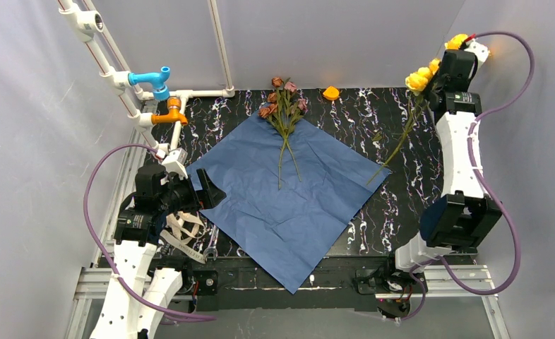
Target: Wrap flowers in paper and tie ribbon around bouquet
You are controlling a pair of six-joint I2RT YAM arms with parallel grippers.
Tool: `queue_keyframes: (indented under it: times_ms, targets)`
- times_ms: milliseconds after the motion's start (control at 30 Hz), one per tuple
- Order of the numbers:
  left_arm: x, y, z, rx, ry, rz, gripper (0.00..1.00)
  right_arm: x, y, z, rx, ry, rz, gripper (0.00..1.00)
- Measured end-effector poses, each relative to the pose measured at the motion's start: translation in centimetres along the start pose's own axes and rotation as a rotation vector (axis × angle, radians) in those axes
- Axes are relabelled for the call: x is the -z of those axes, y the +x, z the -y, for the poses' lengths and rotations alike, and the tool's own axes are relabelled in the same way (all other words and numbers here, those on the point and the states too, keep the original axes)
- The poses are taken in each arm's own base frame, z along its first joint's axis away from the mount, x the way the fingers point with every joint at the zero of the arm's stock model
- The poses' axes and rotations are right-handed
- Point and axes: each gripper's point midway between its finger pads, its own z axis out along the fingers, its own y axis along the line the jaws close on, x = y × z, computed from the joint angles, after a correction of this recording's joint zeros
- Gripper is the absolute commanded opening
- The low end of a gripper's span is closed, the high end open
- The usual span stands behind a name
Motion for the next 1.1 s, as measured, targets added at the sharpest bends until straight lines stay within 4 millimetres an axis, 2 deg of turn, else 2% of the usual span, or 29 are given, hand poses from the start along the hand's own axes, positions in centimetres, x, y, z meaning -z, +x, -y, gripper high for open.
queue_keyframes:
  times_ms: [67, 133, 233, 333, 400, 500, 633, 733, 800, 867, 967, 1100]
  targets:
    - [0.0, 0.0, 0.0, 0.000, 0.000, 0.000, 0.92, 1.2, -1.3, -2.1, 0.005, -0.077, 0.017, 0.01]
    - [0.0, 0.0, 0.0, 0.000, 0.000, 0.000, 0.92, 2.4, -1.7, -4.8, 0.031, -0.152, 0.009, 0.01]
    - [0.0, 0.0, 0.0, 0.000, 0.000, 0.000, 0.92, 4.5, -1.7, -11.2, 0.072, -0.314, 0.004, 0.01]
    - [0.0, 0.0, 0.0, 0.000, 0.000, 0.000, 0.92, 6.9, 0.1, -17.4, 0.121, -0.462, -0.024, 0.01]
    - [0.0, 0.0, 0.0, 0.000, 0.000, 0.001, 0.92, 8.5, 2.4, -21.9, 0.167, -0.551, -0.058, 0.01]
    - [0.1, 0.0, 0.0, -0.002, 0.001, 0.003, 0.92, 9.6, 6.6, -27.2, 0.231, -0.636, -0.113, 0.01]
    - [0.1, 0.0, 0.1, -0.003, 0.002, 0.006, 0.92, 9.4, 14.6, -33.2, 0.338, -0.694, -0.219, 0.01]
    - [0.1, -0.1, 0.1, -0.003, 0.002, 0.007, 0.92, 8.0, 20.1, -36.0, 0.397, -0.702, -0.284, 0.01]
    - [0.1, -0.1, 0.1, -0.004, 0.003, 0.008, 0.92, 6.9, 23.5, -36.5, 0.426, -0.690, -0.332, 0.01]
    - [0.1, -0.1, 0.1, -0.004, 0.003, 0.009, 0.92, 5.8, 25.8, -36.5, 0.441, -0.671, -0.367, 0.01]
    - [0.1, -0.1, 0.1, -0.004, 0.003, 0.009, 0.92, 4.3, 27.6, -36.3, 0.445, -0.646, -0.396, 0.01]
    - [0.1, -0.1, 0.1, -0.004, 0.003, 0.009, 0.92, 3.6, 27.3, -37.0, 0.421, -0.657, -0.367, 0.01]
